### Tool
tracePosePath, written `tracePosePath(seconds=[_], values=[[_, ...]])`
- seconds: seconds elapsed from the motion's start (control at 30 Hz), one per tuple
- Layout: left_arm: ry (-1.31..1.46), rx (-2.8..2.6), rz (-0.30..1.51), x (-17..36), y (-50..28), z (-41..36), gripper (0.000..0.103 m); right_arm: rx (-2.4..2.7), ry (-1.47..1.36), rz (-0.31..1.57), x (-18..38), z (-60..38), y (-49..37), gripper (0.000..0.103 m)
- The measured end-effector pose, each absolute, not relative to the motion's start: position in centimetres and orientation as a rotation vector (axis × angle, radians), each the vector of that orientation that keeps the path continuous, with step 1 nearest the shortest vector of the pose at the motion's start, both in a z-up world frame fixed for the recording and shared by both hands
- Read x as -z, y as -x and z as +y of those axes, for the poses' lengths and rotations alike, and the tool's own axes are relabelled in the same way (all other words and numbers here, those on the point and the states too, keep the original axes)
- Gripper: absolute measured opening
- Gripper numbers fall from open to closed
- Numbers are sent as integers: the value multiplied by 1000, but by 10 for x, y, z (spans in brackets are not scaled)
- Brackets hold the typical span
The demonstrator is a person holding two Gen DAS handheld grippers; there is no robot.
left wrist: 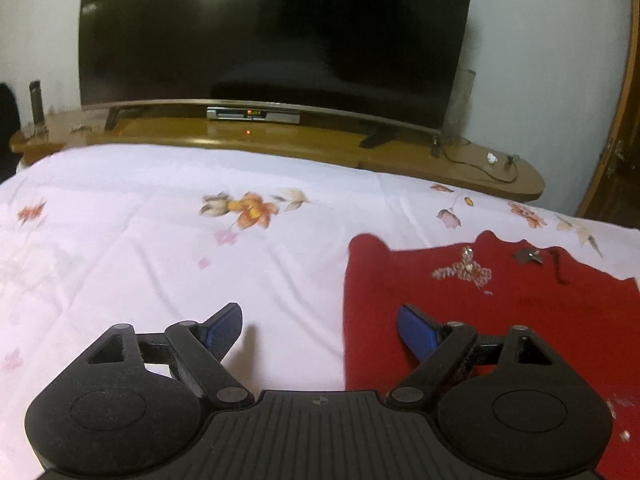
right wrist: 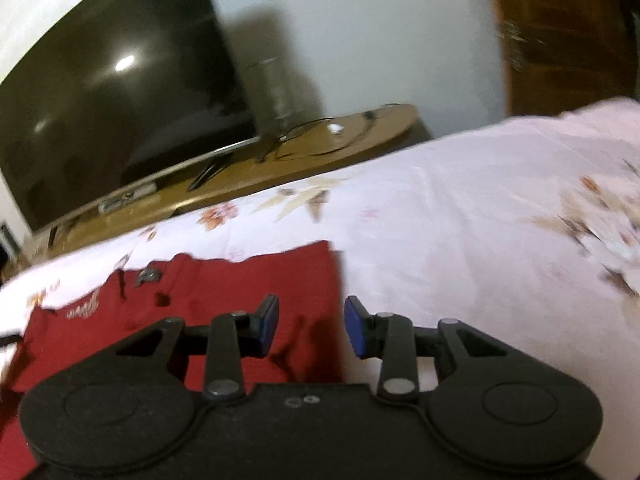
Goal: Fold small clothes
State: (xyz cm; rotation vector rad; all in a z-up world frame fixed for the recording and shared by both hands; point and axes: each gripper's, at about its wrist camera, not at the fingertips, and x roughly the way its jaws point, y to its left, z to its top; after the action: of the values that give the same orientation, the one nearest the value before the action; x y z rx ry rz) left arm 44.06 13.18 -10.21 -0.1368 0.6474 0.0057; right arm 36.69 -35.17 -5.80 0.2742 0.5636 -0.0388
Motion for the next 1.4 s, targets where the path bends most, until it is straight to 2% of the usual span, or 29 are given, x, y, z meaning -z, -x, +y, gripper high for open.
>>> tracePosePath(seconds=[0.17, 0.43, 0.73, 0.83, 1.0, 1.4], values=[[134, 20, 700, 117, -434, 126, 85, 47, -330, 575, 66, -365, -347, 36], [88, -43, 736, 119, -430, 117, 85, 0, -191, 686, 94, -336, -374, 36], [124, 17, 775, 106, -334, 119, 84, -14, -359, 683, 89, -382, -323, 38], [137, 45, 815, 110, -304, 113, 71, -20, -399, 701, 93, -394, -295, 36], [178, 128, 847, 111, -266, 112, 71, -73, -437, 751, 91, -399, -249, 38], [532, 396, 874, 130, -173, 153, 71, -193, -926, 837, 119, -415, -127, 41]])
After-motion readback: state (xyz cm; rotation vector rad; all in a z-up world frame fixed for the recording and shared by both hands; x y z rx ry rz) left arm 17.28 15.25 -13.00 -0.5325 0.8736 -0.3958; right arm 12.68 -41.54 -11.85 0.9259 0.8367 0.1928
